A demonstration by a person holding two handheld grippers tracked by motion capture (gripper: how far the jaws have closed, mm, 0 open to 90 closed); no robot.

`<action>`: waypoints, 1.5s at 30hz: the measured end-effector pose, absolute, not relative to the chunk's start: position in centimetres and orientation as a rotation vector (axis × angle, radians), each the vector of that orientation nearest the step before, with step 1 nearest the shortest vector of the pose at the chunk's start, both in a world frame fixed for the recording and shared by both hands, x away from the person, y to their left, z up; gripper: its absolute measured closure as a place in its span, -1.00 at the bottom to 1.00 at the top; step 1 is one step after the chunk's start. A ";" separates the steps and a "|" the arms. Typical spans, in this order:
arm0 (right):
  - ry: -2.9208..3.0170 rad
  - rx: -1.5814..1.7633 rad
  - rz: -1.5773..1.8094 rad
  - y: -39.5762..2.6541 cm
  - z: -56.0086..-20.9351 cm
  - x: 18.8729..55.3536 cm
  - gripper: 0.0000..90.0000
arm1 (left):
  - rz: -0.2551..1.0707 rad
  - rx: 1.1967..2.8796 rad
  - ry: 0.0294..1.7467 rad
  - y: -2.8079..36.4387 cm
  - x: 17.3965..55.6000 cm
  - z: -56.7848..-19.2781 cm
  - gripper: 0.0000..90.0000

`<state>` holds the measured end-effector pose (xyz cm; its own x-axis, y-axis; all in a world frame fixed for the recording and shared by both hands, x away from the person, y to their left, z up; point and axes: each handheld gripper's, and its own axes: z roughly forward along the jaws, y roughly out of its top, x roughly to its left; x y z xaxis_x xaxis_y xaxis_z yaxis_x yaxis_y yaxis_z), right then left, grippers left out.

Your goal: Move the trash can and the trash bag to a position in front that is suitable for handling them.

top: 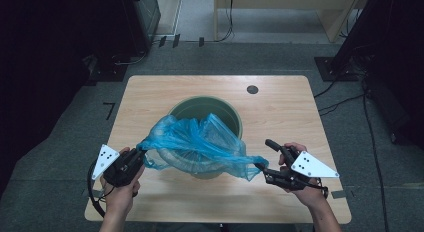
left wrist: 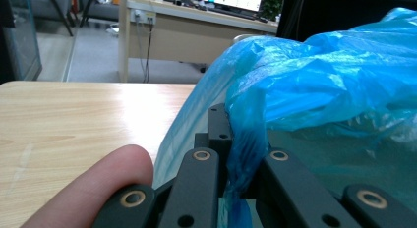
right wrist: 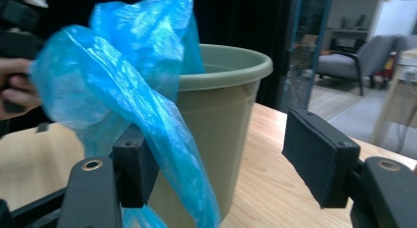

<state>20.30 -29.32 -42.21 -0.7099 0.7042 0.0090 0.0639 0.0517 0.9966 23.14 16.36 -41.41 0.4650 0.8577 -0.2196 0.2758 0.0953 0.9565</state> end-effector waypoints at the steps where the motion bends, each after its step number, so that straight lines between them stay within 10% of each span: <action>1: 1.850 0.756 1.699 -29.4 -42.2 20.3 -0.27 | 0.576 1.453 1.073 16.4 23.2 -41.4 0.97; 18: 1.951 0.607 1.857 -29.6 -40.8 19.3 -0.49 | 0.583 1.435 1.101 15.7 23.3 -40.9 0.96; 45: 1.895 0.545 1.871 -24.3 -38.3 17.5 -0.26 | 0.571 1.414 1.085 14.7 22.7 -39.9 0.89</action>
